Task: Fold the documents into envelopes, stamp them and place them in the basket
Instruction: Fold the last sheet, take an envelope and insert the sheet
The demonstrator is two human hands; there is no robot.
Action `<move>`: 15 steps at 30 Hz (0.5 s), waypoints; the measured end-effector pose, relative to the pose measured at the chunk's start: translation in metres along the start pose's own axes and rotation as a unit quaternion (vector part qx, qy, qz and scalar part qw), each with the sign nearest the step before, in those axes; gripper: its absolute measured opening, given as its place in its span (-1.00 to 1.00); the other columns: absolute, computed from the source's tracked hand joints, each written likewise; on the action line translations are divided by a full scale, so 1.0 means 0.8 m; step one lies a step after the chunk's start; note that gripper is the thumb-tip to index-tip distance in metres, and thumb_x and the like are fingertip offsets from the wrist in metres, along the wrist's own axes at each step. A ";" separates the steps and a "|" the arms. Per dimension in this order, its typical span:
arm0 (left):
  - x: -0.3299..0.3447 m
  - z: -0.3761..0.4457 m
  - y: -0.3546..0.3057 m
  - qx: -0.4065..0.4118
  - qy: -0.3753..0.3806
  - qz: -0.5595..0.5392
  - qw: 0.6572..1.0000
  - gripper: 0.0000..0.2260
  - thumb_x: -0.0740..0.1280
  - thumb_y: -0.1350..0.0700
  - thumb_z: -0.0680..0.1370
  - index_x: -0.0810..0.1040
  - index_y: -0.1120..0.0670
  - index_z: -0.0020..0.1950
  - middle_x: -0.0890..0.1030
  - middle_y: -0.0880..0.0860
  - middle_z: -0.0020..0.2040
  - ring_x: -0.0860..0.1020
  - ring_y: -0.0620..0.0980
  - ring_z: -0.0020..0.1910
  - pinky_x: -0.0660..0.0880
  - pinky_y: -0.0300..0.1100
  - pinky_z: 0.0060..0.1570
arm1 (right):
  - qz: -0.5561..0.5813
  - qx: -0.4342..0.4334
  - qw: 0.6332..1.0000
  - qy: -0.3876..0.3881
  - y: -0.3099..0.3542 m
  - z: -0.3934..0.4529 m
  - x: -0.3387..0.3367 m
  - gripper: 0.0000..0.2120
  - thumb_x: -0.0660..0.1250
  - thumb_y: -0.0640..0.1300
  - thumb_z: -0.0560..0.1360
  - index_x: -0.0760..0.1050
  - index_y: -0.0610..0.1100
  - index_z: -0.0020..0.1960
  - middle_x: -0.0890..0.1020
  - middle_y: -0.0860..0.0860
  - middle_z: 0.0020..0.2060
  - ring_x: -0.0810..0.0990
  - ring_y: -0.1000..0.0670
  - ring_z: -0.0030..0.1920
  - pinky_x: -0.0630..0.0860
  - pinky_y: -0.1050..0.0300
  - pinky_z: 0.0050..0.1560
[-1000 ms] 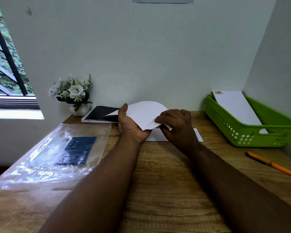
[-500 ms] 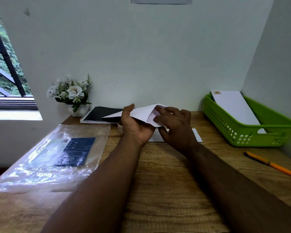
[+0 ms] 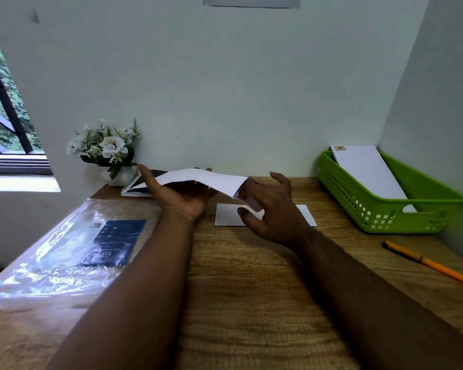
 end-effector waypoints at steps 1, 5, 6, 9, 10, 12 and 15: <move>0.002 0.000 0.002 -0.001 0.008 0.010 1.000 -0.30 0.21 -0.48 0.34 0.49 0.11 0.10 0.54 0.22 0.05 0.50 0.27 0.15 0.42 0.32 0.10 | -0.011 -0.009 1.000 0.001 0.000 0.000 0.002 -0.64 0.25 0.07 0.46 0.44 -0.01 0.22 0.64 0.09 0.06 0.59 0.05 0.09 0.06 -0.05 0.38; 0.006 -0.002 0.009 -0.006 0.027 0.034 0.999 -0.36 0.20 -0.47 0.35 0.52 0.10 -0.03 0.57 0.20 -0.08 0.54 0.23 0.02 0.46 0.35 -0.01 | -0.083 -0.025 0.996 -0.005 -0.004 0.001 0.009 -0.46 0.38 0.00 0.41 0.35 -0.01 0.35 0.63 0.02 0.10 0.58 -0.01 0.16 0.10 -0.09 0.32; 0.007 -0.002 0.011 -0.009 0.034 0.039 0.999 -0.37 0.20 -0.47 0.35 0.53 0.09 -0.06 0.57 0.19 -0.09 0.54 0.21 0.01 0.45 0.35 -0.01 | -0.096 -0.025 0.995 -0.004 -0.003 0.002 0.009 -0.44 0.38 -0.01 0.40 0.34 -0.03 0.36 0.62 0.00 0.12 0.57 -0.02 0.18 0.08 -0.10 0.32; 0.007 -0.001 0.016 -0.021 0.041 0.059 0.997 -0.35 0.21 -0.49 0.32 0.52 0.09 -0.04 0.54 0.17 -0.11 0.54 0.19 -0.05 0.42 0.34 0.07 | -0.101 -0.040 0.994 -0.016 0.000 0.002 0.009 -0.47 0.37 -0.06 0.39 0.34 0.00 0.34 0.60 -0.01 0.18 0.54 -0.02 0.24 0.03 -0.12 0.35; 0.007 -0.001 0.016 -0.023 0.033 0.062 0.997 -0.32 0.21 -0.49 0.32 0.51 0.11 0.02 0.52 0.18 -0.10 0.55 0.19 -0.06 0.43 0.30 0.09 | -0.095 -0.046 0.994 -0.024 0.002 0.002 0.008 -0.49 0.37 -0.08 0.38 0.37 0.02 0.31 0.61 0.00 0.17 0.55 -0.01 0.22 0.02 -0.13 0.35; 0.007 -0.001 0.016 -0.025 0.028 0.060 0.998 -0.25 0.21 -0.48 0.33 0.44 0.15 0.16 0.49 0.17 -0.06 0.52 0.20 -0.06 0.45 0.23 0.13 | -0.081 -0.057 0.995 -0.027 0.006 0.001 0.007 -0.58 0.34 -0.04 0.40 0.42 0.04 0.25 0.61 0.01 0.19 0.57 0.00 0.19 0.01 -0.17 0.37; 0.011 -0.004 0.016 -0.018 0.039 0.062 0.997 -0.27 0.22 -0.46 0.35 0.39 0.14 0.18 0.49 0.17 -0.09 0.52 0.19 -0.08 0.49 0.18 0.09 | -0.072 -0.058 0.996 0.002 0.009 0.002 0.011 -0.52 0.26 0.11 0.42 0.35 0.04 0.31 0.55 0.00 0.27 0.52 -0.01 0.25 -0.03 -0.27 0.39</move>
Point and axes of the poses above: each hand's wrist, its own z-axis towards the middle knuckle, its own x-axis out of the palm, y = z × x, the point moved 4 cm from there along z, towards the middle knuckle
